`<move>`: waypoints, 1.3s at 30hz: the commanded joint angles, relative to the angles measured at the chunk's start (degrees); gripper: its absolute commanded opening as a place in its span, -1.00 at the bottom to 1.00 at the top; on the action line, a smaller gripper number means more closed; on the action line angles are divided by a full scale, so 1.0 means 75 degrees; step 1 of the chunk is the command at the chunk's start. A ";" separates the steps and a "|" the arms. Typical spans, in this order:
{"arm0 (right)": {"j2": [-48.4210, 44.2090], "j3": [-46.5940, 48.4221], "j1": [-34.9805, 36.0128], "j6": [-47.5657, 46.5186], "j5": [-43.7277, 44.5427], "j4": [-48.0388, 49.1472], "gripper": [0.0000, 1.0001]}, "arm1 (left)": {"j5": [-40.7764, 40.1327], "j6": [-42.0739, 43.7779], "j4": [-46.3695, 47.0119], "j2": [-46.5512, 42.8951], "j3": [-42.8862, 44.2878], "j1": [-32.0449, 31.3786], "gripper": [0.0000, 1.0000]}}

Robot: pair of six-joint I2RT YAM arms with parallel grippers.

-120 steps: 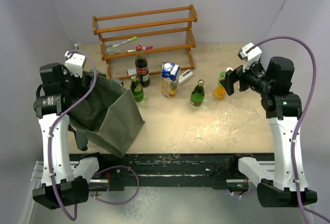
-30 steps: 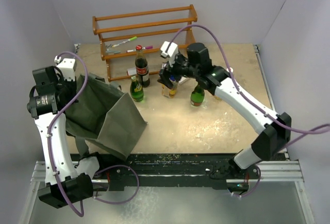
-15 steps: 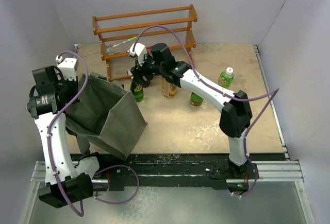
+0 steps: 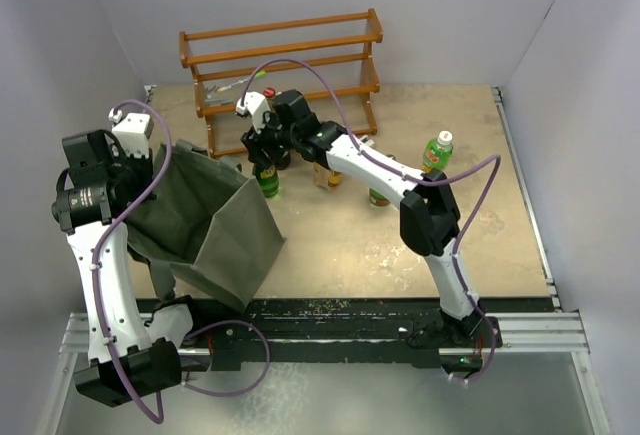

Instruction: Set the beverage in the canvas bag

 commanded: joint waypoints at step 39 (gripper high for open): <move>-0.4235 0.1500 0.0043 -0.0966 -0.0223 -0.2803 -1.00 | 0.4221 -0.0678 0.0788 0.0450 0.0932 0.0026 -1.00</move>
